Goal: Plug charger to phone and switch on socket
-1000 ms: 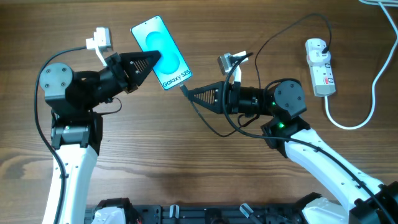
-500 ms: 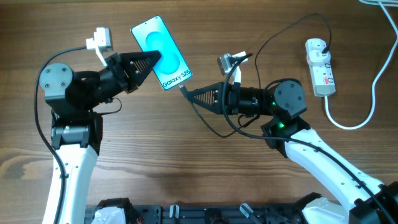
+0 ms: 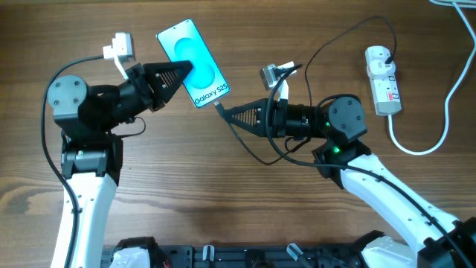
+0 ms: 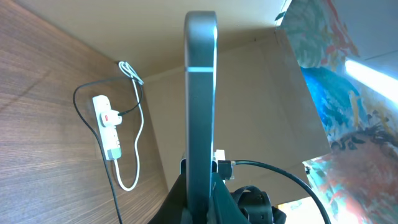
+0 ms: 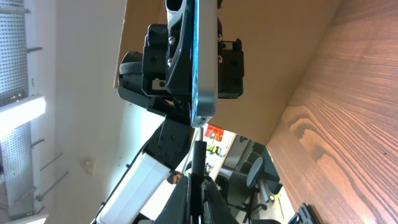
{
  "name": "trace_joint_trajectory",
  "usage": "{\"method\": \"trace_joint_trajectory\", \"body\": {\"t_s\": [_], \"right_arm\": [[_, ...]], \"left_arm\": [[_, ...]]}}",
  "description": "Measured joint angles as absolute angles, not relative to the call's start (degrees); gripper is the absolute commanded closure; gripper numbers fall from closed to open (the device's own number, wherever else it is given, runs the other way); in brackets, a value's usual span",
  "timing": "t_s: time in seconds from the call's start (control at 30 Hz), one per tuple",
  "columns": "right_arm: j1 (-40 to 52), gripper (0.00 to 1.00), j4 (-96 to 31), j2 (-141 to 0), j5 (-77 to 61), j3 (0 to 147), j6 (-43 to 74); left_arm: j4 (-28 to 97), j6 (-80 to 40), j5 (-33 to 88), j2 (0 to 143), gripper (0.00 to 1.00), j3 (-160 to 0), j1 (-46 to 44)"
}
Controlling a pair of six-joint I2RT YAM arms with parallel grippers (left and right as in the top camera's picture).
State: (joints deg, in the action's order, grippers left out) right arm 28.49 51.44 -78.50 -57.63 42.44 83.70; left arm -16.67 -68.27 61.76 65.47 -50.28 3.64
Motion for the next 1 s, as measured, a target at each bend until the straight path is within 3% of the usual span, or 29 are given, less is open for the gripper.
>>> {"method": "trace_joint_trajectory", "body": {"t_s": [1.0], "right_arm": [[28.5, 0.96, 50.0, -78.5, -54.5, 42.4, 81.1]], "left_arm": [[-16.5, -68.2, 60.5, 65.5, 0.96, -50.3, 2.7]]}}
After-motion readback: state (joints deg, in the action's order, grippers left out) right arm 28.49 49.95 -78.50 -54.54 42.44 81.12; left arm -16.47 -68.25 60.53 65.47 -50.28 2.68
